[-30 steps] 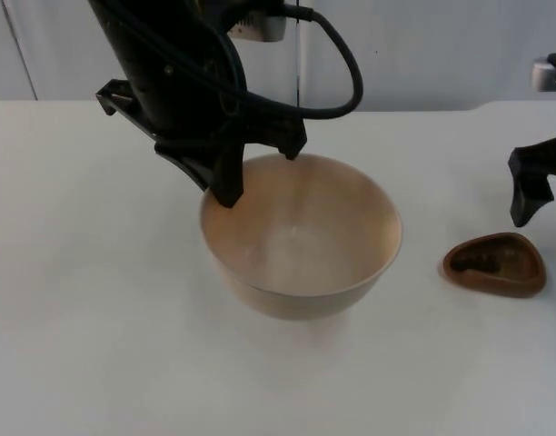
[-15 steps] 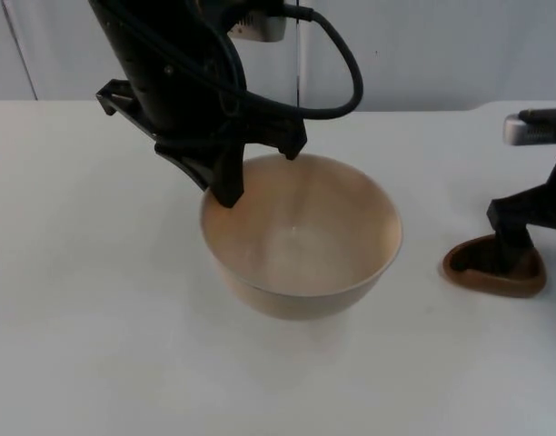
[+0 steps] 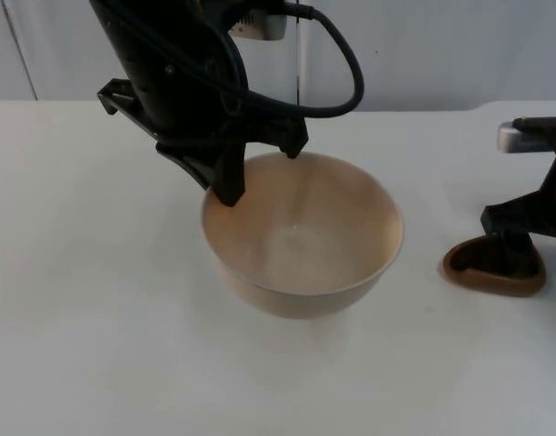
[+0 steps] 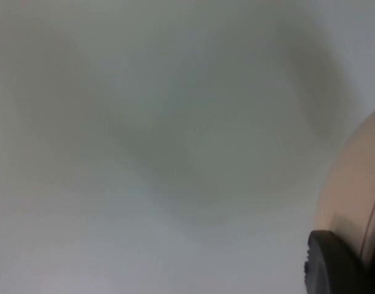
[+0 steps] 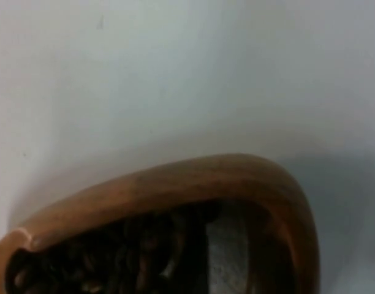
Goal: Pick up the bowl with the left hand and pour the coffee beans from the cup into the bowl with the right hand.
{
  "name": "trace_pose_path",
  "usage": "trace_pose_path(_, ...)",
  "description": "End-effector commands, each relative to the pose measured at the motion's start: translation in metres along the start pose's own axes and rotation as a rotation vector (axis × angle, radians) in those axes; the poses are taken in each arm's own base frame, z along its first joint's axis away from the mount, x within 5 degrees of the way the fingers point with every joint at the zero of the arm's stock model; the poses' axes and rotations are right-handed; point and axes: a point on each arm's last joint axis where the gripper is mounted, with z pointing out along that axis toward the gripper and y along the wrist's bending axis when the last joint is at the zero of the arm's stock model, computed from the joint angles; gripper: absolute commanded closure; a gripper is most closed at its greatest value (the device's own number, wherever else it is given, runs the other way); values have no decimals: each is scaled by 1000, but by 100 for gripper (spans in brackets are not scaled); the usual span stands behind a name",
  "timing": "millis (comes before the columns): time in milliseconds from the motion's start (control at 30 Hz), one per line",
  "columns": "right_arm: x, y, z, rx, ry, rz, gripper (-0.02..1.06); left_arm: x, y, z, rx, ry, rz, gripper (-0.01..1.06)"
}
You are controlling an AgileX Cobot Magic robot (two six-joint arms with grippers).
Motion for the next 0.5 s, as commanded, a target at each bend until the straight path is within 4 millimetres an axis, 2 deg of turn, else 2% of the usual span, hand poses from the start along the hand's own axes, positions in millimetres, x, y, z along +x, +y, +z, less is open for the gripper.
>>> trace_pose_path(0,1,2,1,3,1,-15,38,-2,-3,-8,10,-30,0,105)
trace_pose_path(100,0,2,1,2,-3,-15,51,-2,-3,-8,10,-32,0,105)
trace_pose_path(367,-1,2,1,-3,-15,-13,56,-2,-3,-8,9,-34,0,105)
trace_pose_path(467,-1,2,1,-3,-15,-13,69,-2,-3,-8,9,-34,0,105)
